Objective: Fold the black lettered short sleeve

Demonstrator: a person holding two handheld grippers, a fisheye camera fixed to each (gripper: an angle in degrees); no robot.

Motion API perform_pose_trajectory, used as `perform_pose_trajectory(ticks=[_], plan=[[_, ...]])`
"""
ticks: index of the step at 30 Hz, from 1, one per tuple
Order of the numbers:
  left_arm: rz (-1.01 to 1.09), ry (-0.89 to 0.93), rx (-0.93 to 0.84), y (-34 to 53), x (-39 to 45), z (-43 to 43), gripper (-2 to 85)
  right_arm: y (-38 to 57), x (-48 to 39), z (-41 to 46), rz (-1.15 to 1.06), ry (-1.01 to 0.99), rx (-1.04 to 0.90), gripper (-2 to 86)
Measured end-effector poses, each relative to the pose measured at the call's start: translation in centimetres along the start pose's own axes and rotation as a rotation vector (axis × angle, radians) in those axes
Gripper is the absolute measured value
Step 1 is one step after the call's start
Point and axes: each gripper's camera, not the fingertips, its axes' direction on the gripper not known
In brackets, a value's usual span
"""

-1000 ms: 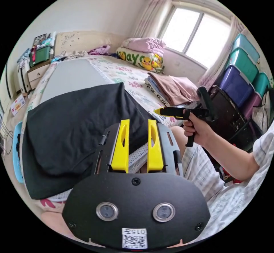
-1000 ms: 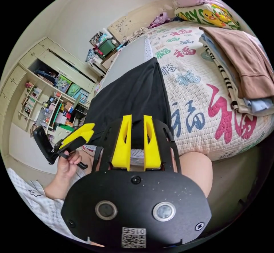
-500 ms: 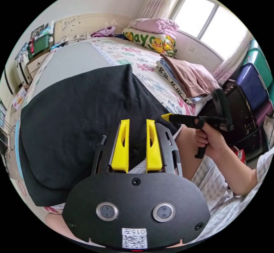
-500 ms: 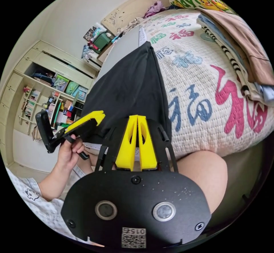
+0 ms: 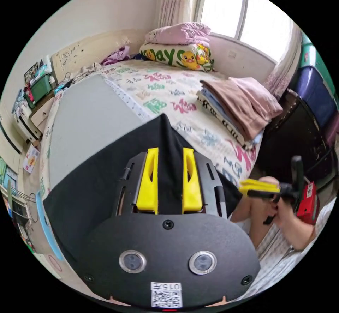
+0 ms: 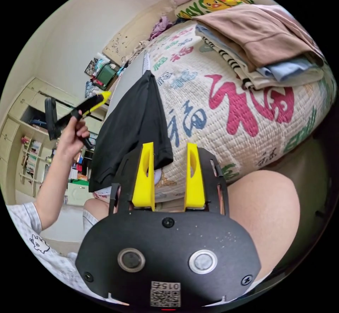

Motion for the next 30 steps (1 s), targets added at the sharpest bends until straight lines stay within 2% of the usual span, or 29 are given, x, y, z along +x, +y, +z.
perform_pose_trajectory(ticks=[4, 6, 12, 15, 18, 22, 30], plan=[[-0.065, 0.026, -0.006, -8.1, -1.6, 4.5, 14.1, 0.5, 1.3, 0.1, 0.045, -0.041, -0.021, 13.4], [-0.056, -0.016, -0.083, -12.0, -1.5, 8.5, 13.8, 0.6, 1.2, 0.4, 0.041, -0.045, -0.032, 13.3], [0.046, -0.176, -0.354, -14.5, -1.2, 17.0, 10.3, 1.1, -0.6, 0.9, -0.027, -0.135, -0.099, 8.3], [0.029, -0.179, -0.377, -13.9, -2.3, 17.5, 7.4, 0.7, -1.5, 0.5, -0.039, -0.091, -0.075, 5.6], [0.011, -0.143, -0.335, -13.8, -3.6, 15.8, 4.4, 0.3, -2.4, -0.2, -0.032, -0.104, -0.070, 3.5], [-0.059, -0.058, -0.244, -14.0, -6.1, 11.8, 2.7, 0.4, -5.1, -4.4, -0.043, -0.117, 0.063, 1.5], [-0.279, 0.370, 0.159, -11.8, -15.4, -2.2, 1.9, -1.6, -13.6, -16.8, -0.197, -0.010, 0.333, 0.8]])
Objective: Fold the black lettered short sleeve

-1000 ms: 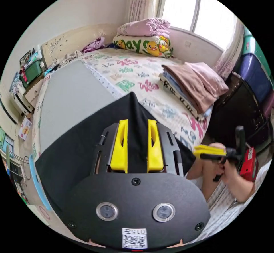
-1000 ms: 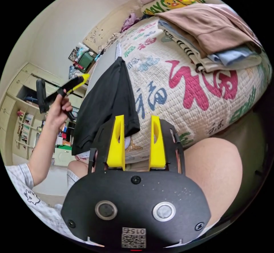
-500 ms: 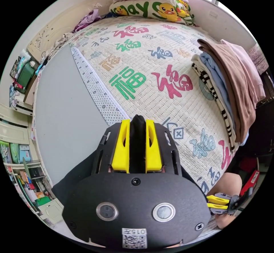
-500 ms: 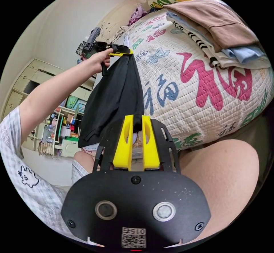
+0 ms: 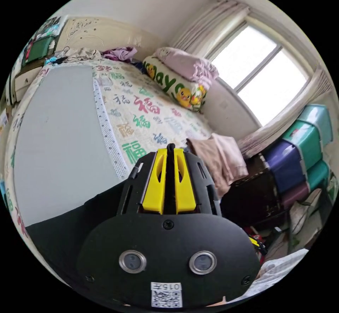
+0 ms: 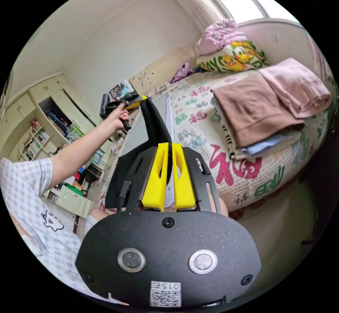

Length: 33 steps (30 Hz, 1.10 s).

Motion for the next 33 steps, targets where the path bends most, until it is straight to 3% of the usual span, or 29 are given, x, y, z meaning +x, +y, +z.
perform_pose_trajectory(ticks=[3, 6, 11, 17, 21, 26, 28, 30, 33], plan=[[-0.013, 0.094, 0.083, 1.3, -2.9, -6.1, 1.8, -2.4, -6.0, -2.3, -0.127, -0.045, 0.033, 0.6], [-0.040, 0.077, 0.123, 3.9, -8.0, -12.0, 1.8, -3.3, -13.7, -0.6, -0.282, -0.149, -0.026, 0.6], [-0.251, 0.007, 0.187, 10.7, -20.3, -20.1, 1.7, -2.1, -27.2, 10.8, -0.444, -0.438, -0.281, 0.6], [-0.512, -0.049, 0.205, 19.6, -32.1, -24.2, 2.5, 2.3, -37.8, 25.0, -0.593, -0.446, -0.629, 0.7], [-0.556, 0.119, 0.273, 22.6, -36.1, -25.3, 6.0, 3.4, -40.4, 29.0, -0.610, -0.420, -0.728, 0.6], [-0.546, 0.164, 0.285, 23.3, -37.7, -26.1, 9.7, 2.6, -42.3, 32.1, -0.588, -0.406, -0.783, 0.7], [-0.521, 0.144, 0.226, 22.8, -37.8, -25.4, 7.7, 2.7, -43.2, 33.3, -0.604, -0.392, -0.804, 0.7], [-0.511, -0.002, 0.093, 21.9, -37.8, -24.3, 2.7, 3.0, -44.1, 34.4, -0.631, -0.372, -0.819, 0.8], [-0.548, -0.025, 0.090, 21.3, -37.9, -23.9, 0.3, 3.0, -44.9, 35.8, -0.614, -0.375, -0.817, 1.0]])
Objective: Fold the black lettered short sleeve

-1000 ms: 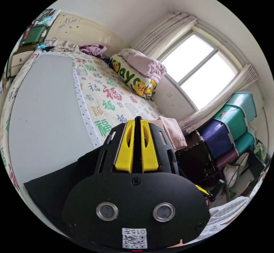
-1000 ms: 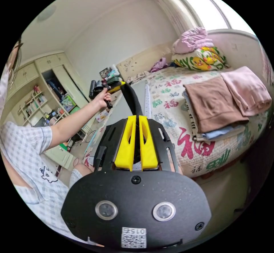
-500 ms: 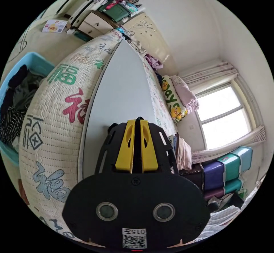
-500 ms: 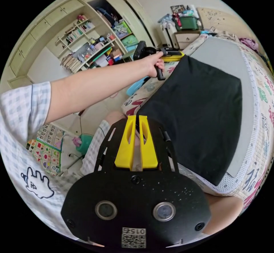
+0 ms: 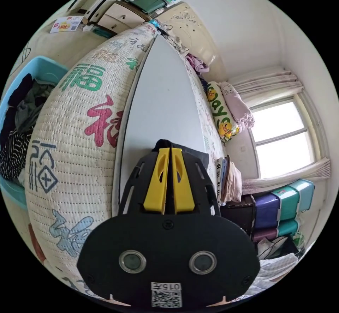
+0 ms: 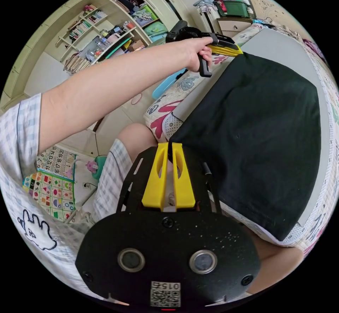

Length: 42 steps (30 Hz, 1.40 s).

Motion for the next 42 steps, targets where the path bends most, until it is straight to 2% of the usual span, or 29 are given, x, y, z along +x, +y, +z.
perform_pose_trajectory(ticks=[1, 3, 5, 9, 12, 15, 17, 19, 23, 27, 32, 36, 42], plan=[[0.000, -0.012, 0.000, -0.1, 0.1, 0.0, 0.1, -0.4, 0.4, 0.4, 0.021, -0.021, 0.014, 1.2], [0.061, -0.190, -0.036, -0.5, 1.2, 0.5, -0.2, -0.9, 1.5, 1.9, 0.068, -0.036, -0.024, 1.6], [0.099, -0.256, -0.058, -0.5, 2.0, 0.8, -0.2, -1.3, 2.7, 3.4, 0.108, -0.022, -0.088, 2.6], [0.164, -0.307, -0.035, 1.1, 4.1, -1.4, 0.9, -0.2, 2.4, 0.7, 0.047, -0.102, -0.054, 4.4], [0.257, -0.265, -0.001, 5.4, 5.8, -5.0, 3.2, 2.5, 2.2, -3.8, -0.014, -0.112, 0.026, 5.1], [0.259, -0.200, 0.048, 12.2, 6.5, -8.8, 6.1, 6.2, 4.2, -9.0, 0.021, 0.025, 0.144, 6.0], [0.241, -0.148, 0.076, 17.0, 6.3, -10.3, 7.0, 9.2, 7.6, -11.9, 0.155, 0.162, 0.202, 7.2], [0.174, -0.157, 0.097, 21.4, 5.5, -10.8, 7.7, 11.4, 10.5, -13.3, 0.268, 0.215, 0.236, 8.7], [0.024, -0.148, 0.059, 28.2, 2.6, -9.6, 9.2, 15.0, 16.1, -13.1, 0.429, 0.164, 0.234, 12.4], [0.051, -0.178, 0.010, 28.8, 2.7, -8.3, 9.6, 15.8, 19.5, -10.1, 0.489, 0.081, 0.159, 12.7], [0.064, -0.244, -0.155, 27.5, 2.8, -5.1, 6.5, 16.1, 21.3, -6.4, 0.494, 0.108, 0.100, 4.5], [0.072, -0.254, -0.142, 27.8, 3.1, -5.5, 1.2, 17.3, 22.0, -6.0, 0.490, 0.129, 0.125, 2.0], [0.103, -0.229, -0.128, 29.3, 3.7, -6.8, 0.3, 19.9, 24.1, -5.2, 0.482, 0.131, 0.113, 1.3]])
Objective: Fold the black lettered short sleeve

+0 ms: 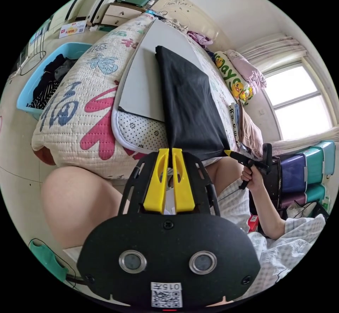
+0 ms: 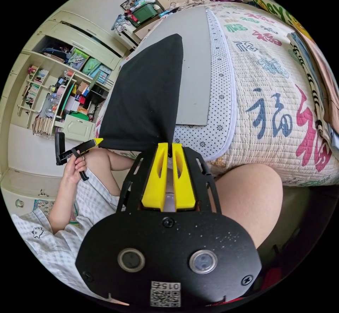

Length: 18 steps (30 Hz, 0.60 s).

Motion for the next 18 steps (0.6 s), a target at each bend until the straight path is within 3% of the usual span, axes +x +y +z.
perform_pose_trajectory(ticks=[8, 15, 18], plan=[[-0.036, -0.024, -0.077, -0.4, -0.3, 0.5, 4.3, 0.5, 4.6, 3.1, 0.039, -0.056, -0.069, 4.7], [0.002, 0.075, 0.213, -2.8, -2.2, -7.0, 10.8, 0.6, 10.5, -1.7, 0.063, -0.125, 0.150, 7.3], [0.034, 0.078, 0.241, -7.2, -2.8, -7.1, 11.7, -2.9, 12.1, -2.0, 0.051, -0.138, 0.201, 9.1]])
